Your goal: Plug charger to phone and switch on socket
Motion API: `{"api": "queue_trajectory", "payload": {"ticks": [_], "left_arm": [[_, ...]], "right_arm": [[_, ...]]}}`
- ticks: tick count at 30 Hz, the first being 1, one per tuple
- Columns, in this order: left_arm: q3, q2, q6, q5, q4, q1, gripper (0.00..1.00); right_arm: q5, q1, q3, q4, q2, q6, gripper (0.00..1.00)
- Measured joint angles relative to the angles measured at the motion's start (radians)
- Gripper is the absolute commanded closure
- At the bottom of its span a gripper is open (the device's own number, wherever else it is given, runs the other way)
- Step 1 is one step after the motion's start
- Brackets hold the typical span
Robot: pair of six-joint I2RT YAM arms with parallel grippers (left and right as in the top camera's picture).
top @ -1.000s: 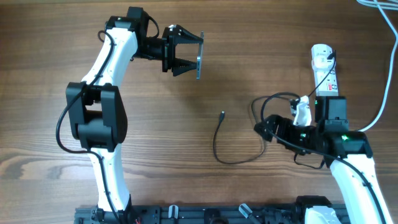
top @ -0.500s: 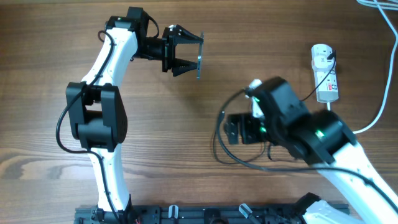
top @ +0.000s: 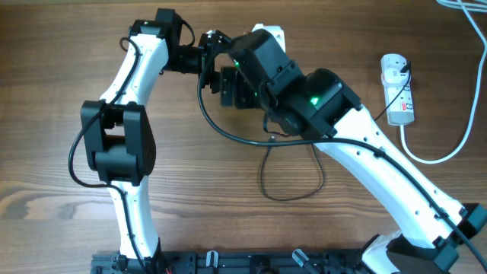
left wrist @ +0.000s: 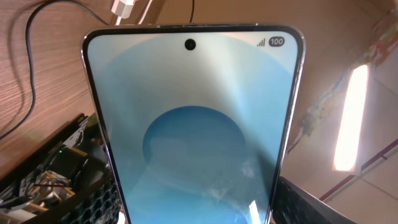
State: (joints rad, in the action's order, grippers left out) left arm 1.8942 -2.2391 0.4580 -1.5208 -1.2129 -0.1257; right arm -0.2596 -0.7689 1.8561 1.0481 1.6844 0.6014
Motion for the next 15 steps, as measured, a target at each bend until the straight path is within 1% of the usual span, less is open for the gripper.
{"api": "queue_trajectory", "payload": {"ticks": [2, 4, 5, 6, 7, 8, 9, 11, 12, 13, 15], "left_arm": [[0.000, 0.000, 0.000, 0.000, 0.000, 0.000, 0.21], [0.000, 0.000, 0.000, 0.000, -0.008, 0.000, 0.21], [0.000, 0.000, 0.000, 0.000, -0.008, 0.000, 0.21], [0.000, 0.000, 0.000, 0.000, -0.008, 0.000, 0.21], [0.000, 0.000, 0.000, 0.000, -0.008, 0.000, 0.21], [0.000, 0.000, 0.000, 0.000, -0.008, 0.000, 0.21], [0.000, 0.000, 0.000, 0.000, -0.008, 0.000, 0.21], [0.000, 0.000, 0.000, 0.000, -0.008, 0.000, 0.21], [0.000, 0.000, 0.000, 0.000, -0.008, 0.000, 0.21], [0.000, 0.000, 0.000, 0.000, -0.008, 0.000, 0.21], [0.000, 0.000, 0.000, 0.000, -0.008, 0.000, 0.21]], "right_arm": [[-0.019, 0.000, 0.000, -0.024, 0.029, 0.001, 0.15], [-0.037, -0.002, 0.000, -0.036, 0.050, 0.003, 0.16], [-0.055, -0.005, 0.000, -0.047, 0.068, 0.003, 0.20], [-0.065, -0.008, 0.000, -0.050, 0.085, 0.004, 0.26], [-0.075, -0.010, 0.000, -0.053, 0.095, 0.006, 0.28], [-0.088, -0.011, 0.000, -0.055, 0.107, 0.008, 0.36], [-0.098, -0.011, 0.000, -0.056, 0.116, 0.015, 0.40], [-0.117, -0.011, 0.000, -0.061, 0.133, 0.022, 0.57], [-0.130, -0.011, 0.000, -0.063, 0.143, 0.026, 0.62], [-0.135, -0.011, 0.000, -0.063, 0.145, 0.028, 0.63], [-0.140, -0.011, 0.000, -0.063, 0.145, 0.026, 0.70]]}}
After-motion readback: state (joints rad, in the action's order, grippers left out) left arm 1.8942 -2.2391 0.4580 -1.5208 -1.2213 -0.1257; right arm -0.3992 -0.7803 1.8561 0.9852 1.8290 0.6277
